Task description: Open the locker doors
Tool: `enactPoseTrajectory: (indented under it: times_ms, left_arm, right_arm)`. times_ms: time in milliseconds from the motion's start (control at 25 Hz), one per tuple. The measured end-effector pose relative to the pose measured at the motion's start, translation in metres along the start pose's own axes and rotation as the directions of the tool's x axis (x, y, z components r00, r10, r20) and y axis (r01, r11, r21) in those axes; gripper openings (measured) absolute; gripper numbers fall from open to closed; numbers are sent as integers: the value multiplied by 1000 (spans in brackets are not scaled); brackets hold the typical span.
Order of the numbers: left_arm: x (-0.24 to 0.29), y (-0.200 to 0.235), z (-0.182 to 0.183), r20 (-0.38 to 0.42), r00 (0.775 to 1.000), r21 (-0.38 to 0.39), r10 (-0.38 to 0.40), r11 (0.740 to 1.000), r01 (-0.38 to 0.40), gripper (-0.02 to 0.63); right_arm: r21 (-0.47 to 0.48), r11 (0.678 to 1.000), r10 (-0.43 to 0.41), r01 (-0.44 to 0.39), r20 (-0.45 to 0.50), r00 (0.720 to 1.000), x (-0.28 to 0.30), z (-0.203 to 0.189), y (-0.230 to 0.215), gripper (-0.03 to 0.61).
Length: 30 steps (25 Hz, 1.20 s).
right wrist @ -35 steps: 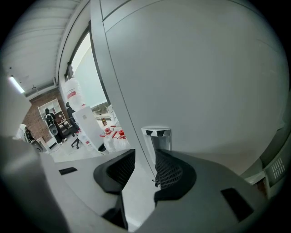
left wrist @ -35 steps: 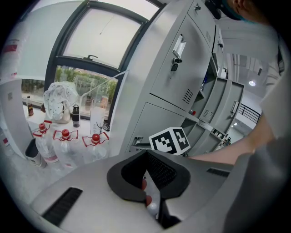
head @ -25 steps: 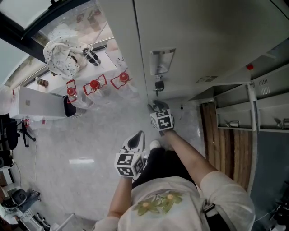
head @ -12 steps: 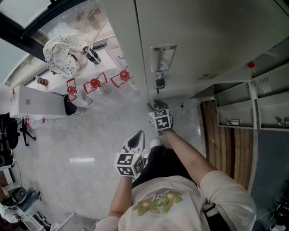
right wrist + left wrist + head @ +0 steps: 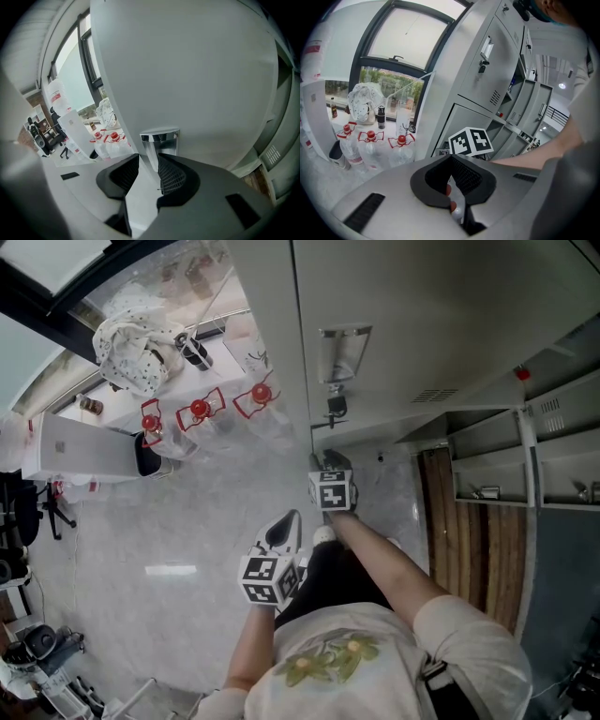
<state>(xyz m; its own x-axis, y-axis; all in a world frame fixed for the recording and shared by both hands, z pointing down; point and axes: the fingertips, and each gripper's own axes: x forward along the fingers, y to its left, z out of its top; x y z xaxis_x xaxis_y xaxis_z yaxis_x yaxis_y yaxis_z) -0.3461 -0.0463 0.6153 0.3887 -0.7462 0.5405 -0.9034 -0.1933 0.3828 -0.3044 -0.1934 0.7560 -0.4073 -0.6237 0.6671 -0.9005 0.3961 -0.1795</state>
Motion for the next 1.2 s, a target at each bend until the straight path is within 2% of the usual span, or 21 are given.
enactPoseTrajectory:
  times_ms: [160,320,1200]
  left_arm:
    - [-3,-1,-3,-4,1000,0,8,1000,-8,29]
    - [-4,-4,-3,-5,1000,-14,9,1000,-9,29]
    - [1,-34,-4,1,1000,9,0,1000,0,29]
  right_arm:
    - [14,1000,5,-5,0,1000,-1,0,-1,132]
    - [-6,1000,22,-22,-11,1000,-6,-3,0,132]
    - [-93,986,135,-138,-34,990,-41,-32,3,132]
